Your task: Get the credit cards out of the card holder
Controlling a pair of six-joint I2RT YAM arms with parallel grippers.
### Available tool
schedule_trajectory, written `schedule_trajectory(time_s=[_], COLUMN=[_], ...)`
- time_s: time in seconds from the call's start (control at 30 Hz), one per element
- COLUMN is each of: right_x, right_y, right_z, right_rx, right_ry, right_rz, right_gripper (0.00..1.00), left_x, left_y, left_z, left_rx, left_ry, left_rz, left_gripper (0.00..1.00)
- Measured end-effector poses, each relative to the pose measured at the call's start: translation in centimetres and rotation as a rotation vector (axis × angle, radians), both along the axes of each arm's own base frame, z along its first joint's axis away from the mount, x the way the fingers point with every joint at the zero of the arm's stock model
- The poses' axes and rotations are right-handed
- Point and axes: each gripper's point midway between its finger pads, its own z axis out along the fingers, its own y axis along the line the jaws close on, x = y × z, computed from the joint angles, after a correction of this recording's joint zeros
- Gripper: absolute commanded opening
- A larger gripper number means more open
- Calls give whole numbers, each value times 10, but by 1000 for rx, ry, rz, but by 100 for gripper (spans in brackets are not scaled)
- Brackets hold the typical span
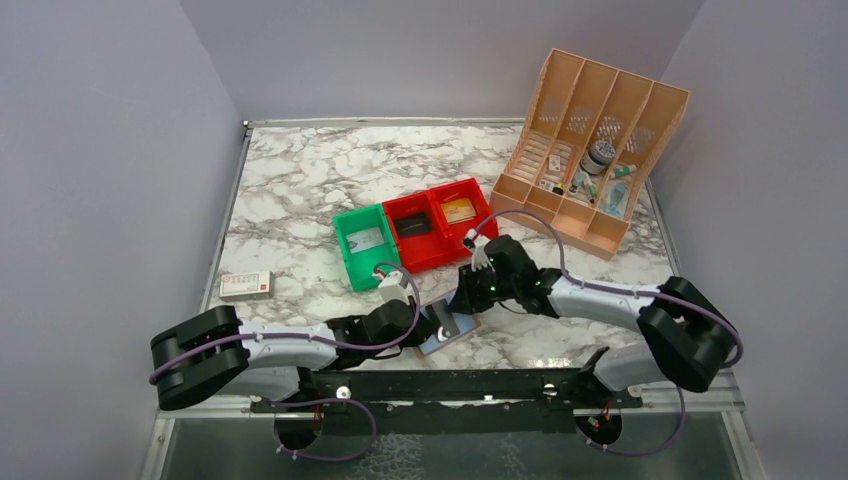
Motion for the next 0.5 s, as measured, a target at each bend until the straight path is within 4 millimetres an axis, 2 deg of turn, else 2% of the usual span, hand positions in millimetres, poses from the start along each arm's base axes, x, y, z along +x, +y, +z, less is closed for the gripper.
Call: schedule_trajectory(time_s=[0.07, 0.2, 0.4, 0.5], right_x=[1, 2, 6, 5], right_y=[4, 2, 4, 4], right_z=[-7, -28, -30, -30], right_rx=[-7, -57, -38, -18], right_ry=[18, 66, 66, 67], right_rz=[9, -9, -43, -57], right_gripper=[25, 25, 26, 25], left_x=[0, 0, -1, 0], left_y=[0, -1, 4, 6], left_z=[0, 1, -5, -6], left_rx=[-3, -5, -13, -62], left_ry=[-1, -1, 19, 32], left_rz=[0, 1, 27, 64], left_gripper=[2, 16, 30, 32])
